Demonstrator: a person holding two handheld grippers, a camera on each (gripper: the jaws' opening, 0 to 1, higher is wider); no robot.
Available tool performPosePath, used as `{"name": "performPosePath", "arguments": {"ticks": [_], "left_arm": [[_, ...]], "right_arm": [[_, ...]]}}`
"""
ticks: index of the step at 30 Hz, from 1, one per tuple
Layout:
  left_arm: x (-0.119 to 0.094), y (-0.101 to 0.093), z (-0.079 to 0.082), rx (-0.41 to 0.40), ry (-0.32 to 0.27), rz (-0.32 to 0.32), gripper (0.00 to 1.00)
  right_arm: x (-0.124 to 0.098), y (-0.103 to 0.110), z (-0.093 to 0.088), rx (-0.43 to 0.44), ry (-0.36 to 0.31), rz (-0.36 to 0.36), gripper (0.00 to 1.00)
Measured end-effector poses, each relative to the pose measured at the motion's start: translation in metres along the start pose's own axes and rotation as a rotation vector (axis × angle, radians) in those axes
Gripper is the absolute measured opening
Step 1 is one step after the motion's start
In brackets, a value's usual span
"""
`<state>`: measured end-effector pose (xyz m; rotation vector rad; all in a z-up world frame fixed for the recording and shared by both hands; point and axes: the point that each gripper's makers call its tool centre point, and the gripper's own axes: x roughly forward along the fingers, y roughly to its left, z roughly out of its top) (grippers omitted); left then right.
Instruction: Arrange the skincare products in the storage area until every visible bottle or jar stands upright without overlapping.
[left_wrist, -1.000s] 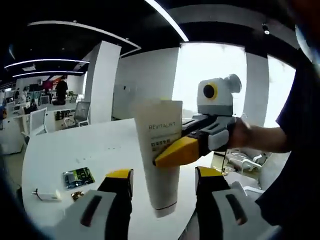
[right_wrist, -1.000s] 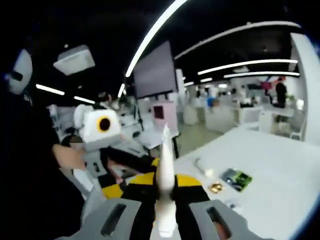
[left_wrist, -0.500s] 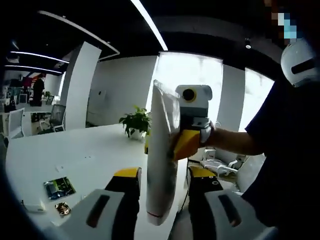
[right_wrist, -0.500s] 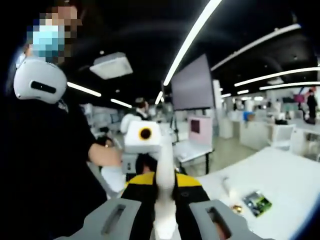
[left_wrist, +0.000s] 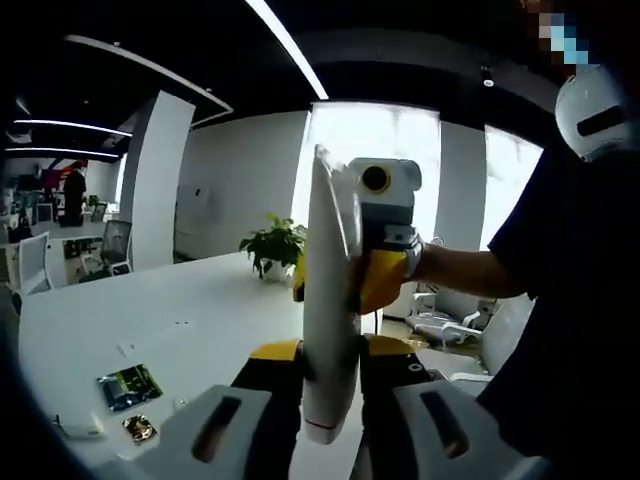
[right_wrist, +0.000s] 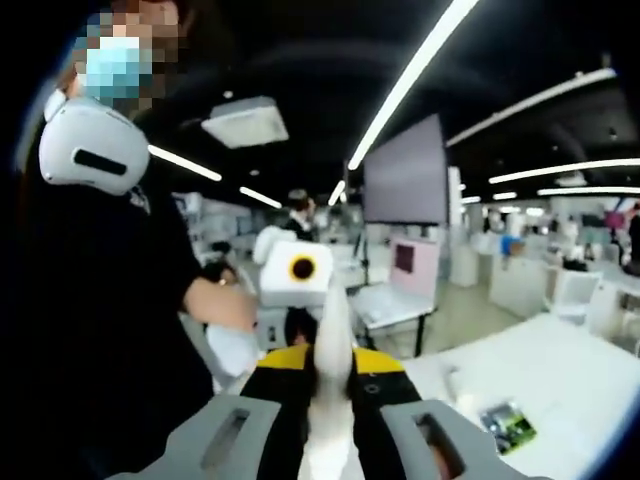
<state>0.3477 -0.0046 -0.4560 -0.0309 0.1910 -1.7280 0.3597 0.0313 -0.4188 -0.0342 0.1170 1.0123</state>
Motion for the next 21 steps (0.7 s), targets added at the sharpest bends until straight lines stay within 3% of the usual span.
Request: {"name": "performPosePath", "arguments": {"ticks": [5, 21], "left_arm": [[-0.002, 0.005, 0.002, -0.012, -0.019, 0.023, 0.23], [-0.003, 0.003, 0.002, -0.004, -0.026, 0.024, 0.23]], "right_arm": [[0.002, -0.003, 0.001, -0.032, 0.009, -0.034, 0.10], [-0.003, -0.007, -0.008, 0.054, -0.048, -0.081, 0.12]]}}
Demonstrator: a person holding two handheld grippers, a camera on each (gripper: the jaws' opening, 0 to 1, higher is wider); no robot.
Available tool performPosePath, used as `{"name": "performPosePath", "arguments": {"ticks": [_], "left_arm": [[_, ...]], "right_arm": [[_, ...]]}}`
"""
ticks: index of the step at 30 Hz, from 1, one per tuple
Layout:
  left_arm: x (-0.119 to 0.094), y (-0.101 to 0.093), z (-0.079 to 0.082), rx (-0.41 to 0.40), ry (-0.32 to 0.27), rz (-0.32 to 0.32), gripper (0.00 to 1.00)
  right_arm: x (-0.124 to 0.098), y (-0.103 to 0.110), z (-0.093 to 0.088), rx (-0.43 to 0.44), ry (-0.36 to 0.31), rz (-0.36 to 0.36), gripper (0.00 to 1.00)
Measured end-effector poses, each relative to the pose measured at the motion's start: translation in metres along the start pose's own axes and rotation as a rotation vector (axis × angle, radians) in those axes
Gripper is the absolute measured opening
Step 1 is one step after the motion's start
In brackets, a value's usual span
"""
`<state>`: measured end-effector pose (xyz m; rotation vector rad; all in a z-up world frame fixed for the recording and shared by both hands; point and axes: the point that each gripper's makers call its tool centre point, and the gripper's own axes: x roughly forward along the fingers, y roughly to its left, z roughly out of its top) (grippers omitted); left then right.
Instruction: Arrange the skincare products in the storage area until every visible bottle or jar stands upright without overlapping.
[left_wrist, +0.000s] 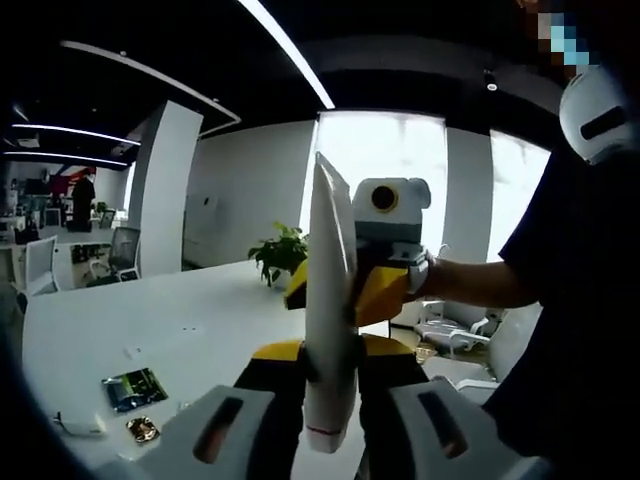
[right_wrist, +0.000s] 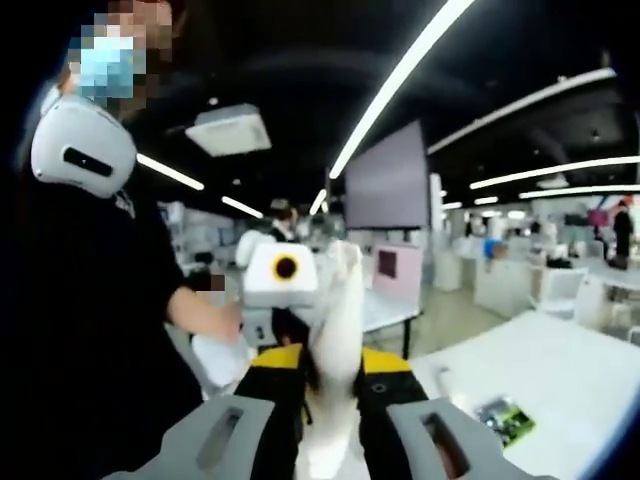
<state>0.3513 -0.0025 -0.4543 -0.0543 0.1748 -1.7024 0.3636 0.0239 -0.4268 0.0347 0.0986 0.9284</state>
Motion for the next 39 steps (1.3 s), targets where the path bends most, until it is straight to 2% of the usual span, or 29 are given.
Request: {"name": "performPosePath", "arguments": {"ticks": [6, 9, 13, 16, 20, 23, 24, 26, 29, 34, 39], "left_arm": [[0.002, -0.003, 0.002, -0.021, -0.010, -0.002, 0.25], [0.003, -0.006, -0.002, -0.011, 0.011, 0.009, 0.25], [0.001, -0.009, -0.010, -0.014, 0.031, 0.025, 0.24], [-0.005, -0.005, -0.017, -0.008, 0.045, 0.068, 0.25], [-0.018, 0.009, -0.035, -0.032, 0.098, 0.163, 0.46], [-0.026, 0.016, -0.051, -0.062, 0.134, 0.203, 0.52], [-0.032, 0.020, -0.062, -0.078, 0.163, 0.226, 0.54], [-0.039, 0.025, -0.073, -0.098, 0.184, 0.267, 0.60], [-0.046, 0.029, -0.083, -0.101, 0.203, 0.304, 0.72], [-0.055, 0.036, -0.095, -0.105, 0.234, 0.339, 0.79], [-0.062, 0.042, -0.103, -0.090, 0.253, 0.394, 0.93]], "right_arm": [[-0.006, 0.003, 0.001, 0.009, -0.059, 0.012, 0.07], [-0.005, 0.006, -0.002, 0.006, -0.069, 0.018, 0.06], [0.000, 0.012, -0.008, -0.037, -0.051, 0.031, 0.05], [0.004, 0.010, -0.019, -0.049, -0.018, 0.032, 0.05], [0.006, 0.002, -0.030, -0.033, -0.009, 0.025, 0.05], [0.007, 0.000, -0.035, -0.027, -0.010, 0.026, 0.05], [0.008, 0.000, -0.037, -0.026, -0.008, 0.026, 0.05], [0.009, -0.003, -0.042, -0.022, -0.001, 0.028, 0.05], [0.011, -0.008, -0.049, -0.019, 0.009, 0.026, 0.05], [0.013, -0.017, -0.059, -0.023, 0.023, 0.013, 0.05], [0.014, -0.026, -0.067, -0.015, 0.002, 0.008, 0.05]]}}
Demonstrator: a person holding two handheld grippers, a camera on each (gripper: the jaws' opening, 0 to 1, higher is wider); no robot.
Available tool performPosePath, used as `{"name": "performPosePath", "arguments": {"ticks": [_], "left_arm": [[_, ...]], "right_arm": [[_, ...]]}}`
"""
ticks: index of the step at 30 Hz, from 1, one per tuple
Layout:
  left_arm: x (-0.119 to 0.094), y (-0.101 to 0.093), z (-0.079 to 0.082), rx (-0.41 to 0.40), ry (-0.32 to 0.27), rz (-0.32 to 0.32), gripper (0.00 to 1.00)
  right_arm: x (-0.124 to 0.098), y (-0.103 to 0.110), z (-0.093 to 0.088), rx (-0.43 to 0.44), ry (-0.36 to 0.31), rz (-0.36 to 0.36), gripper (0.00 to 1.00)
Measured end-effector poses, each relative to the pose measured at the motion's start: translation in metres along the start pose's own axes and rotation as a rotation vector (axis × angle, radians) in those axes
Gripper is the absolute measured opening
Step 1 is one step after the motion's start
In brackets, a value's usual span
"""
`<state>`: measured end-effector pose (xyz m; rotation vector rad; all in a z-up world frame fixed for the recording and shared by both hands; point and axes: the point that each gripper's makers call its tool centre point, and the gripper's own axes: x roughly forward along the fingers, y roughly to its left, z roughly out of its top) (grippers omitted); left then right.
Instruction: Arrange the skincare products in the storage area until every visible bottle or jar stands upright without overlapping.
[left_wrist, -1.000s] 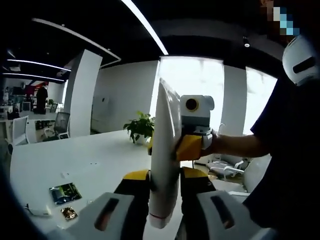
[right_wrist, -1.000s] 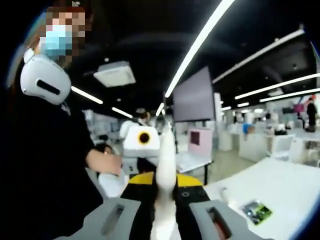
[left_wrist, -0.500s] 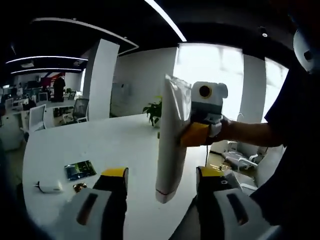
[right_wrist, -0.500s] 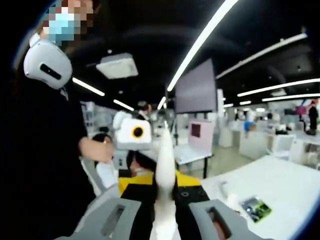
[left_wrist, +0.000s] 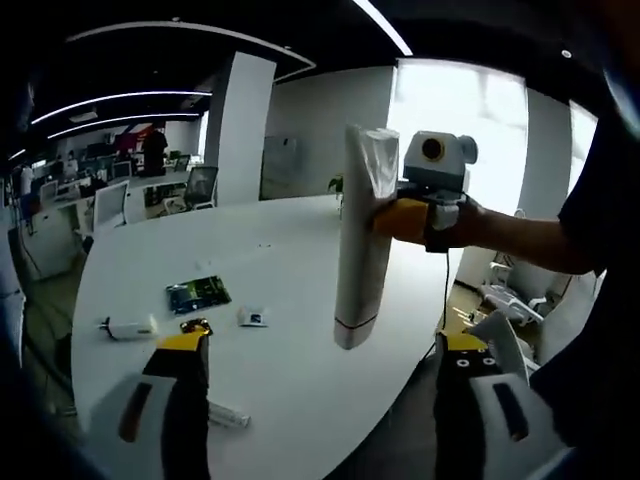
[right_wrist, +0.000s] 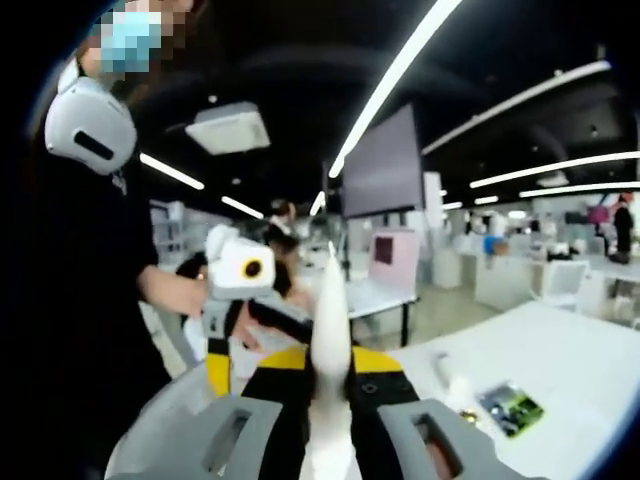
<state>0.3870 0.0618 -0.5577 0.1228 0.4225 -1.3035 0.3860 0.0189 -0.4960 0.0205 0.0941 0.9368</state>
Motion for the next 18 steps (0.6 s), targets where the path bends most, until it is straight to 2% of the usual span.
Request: {"name": "performPosePath", "arguments": {"ticks": [2, 8, 12, 18], "left_arm": [[-0.001, -0.001, -0.003, -0.002, -0.005, 0.004, 0.98], [-0.005, 0.002, -0.021, 0.007, 0.031, 0.025, 0.99], [-0.003, 0.006, -0.033, -0.021, 0.047, 0.033, 0.99], [-0.003, 0.006, -0.036, -0.037, 0.033, 0.036, 0.99]], "right_arm": [[0.001, -0.003, -0.007, -0.004, 0.006, -0.002, 0.05], [0.003, -0.015, -0.026, 0.001, 0.015, -0.015, 0.05], [0.005, -0.019, -0.035, 0.018, 0.000, -0.016, 0.05], [0.011, -0.022, -0.047, 0.013, 0.007, 0.000, 0.06]]}}
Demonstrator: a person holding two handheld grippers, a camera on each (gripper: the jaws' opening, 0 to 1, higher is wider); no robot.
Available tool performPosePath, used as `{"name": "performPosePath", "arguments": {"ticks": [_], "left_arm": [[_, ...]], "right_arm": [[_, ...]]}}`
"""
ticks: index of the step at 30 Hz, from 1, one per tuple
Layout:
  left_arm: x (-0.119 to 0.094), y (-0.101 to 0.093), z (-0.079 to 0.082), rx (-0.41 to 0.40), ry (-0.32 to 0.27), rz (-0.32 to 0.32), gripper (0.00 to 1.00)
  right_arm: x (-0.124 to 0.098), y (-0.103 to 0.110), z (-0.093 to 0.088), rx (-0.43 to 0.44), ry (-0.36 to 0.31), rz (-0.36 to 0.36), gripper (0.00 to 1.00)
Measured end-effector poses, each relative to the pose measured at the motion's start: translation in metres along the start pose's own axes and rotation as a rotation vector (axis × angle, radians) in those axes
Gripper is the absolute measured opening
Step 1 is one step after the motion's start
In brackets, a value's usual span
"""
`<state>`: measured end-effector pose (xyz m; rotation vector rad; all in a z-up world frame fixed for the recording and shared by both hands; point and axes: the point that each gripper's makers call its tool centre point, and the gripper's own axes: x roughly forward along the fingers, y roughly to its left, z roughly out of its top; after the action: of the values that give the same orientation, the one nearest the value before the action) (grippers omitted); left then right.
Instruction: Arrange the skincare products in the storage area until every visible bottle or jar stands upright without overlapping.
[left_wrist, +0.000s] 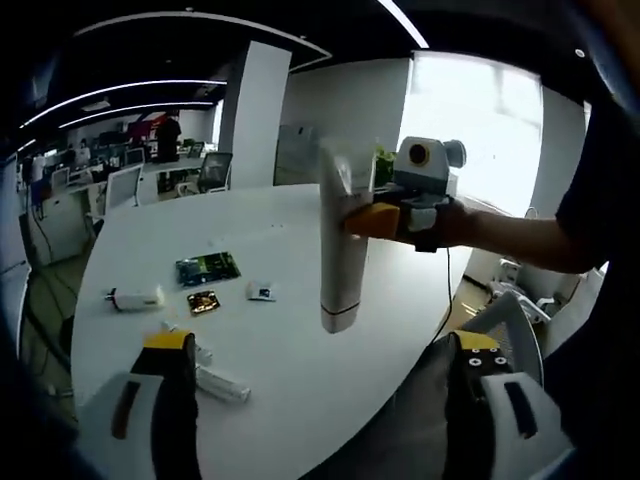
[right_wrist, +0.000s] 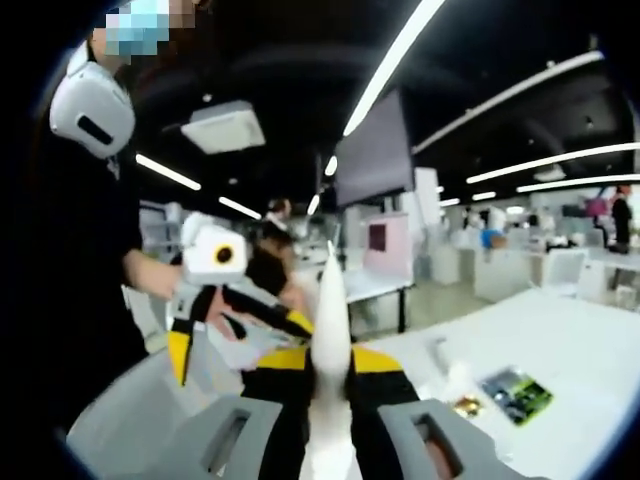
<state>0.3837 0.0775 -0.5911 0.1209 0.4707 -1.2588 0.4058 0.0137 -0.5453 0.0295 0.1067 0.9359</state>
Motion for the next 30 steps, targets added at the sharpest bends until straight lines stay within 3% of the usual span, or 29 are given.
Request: {"name": "performPosePath", "arguments": {"ticks": [5, 10, 15, 30], "left_arm": [[0.005, -0.002, -0.010, 0.027, 0.019, 0.006, 0.99], [0.006, -0.004, -0.018, 0.004, 0.008, 0.012, 0.99], [0.008, 0.000, -0.033, 0.023, 0.045, 0.037, 0.99], [0.010, 0.006, -0.047, -0.024, 0.046, 0.071, 0.99]], "right_arm": [[0.003, -0.010, -0.010, -0.030, -0.001, -0.005, 0.06], [0.003, -0.022, -0.021, -0.051, -0.017, -0.014, 0.06], [0.002, -0.038, -0.038, -0.038, -0.033, -0.031, 0.06], [0.003, -0.081, -0.063, -0.056, -0.072, -0.085, 0.05]]}}
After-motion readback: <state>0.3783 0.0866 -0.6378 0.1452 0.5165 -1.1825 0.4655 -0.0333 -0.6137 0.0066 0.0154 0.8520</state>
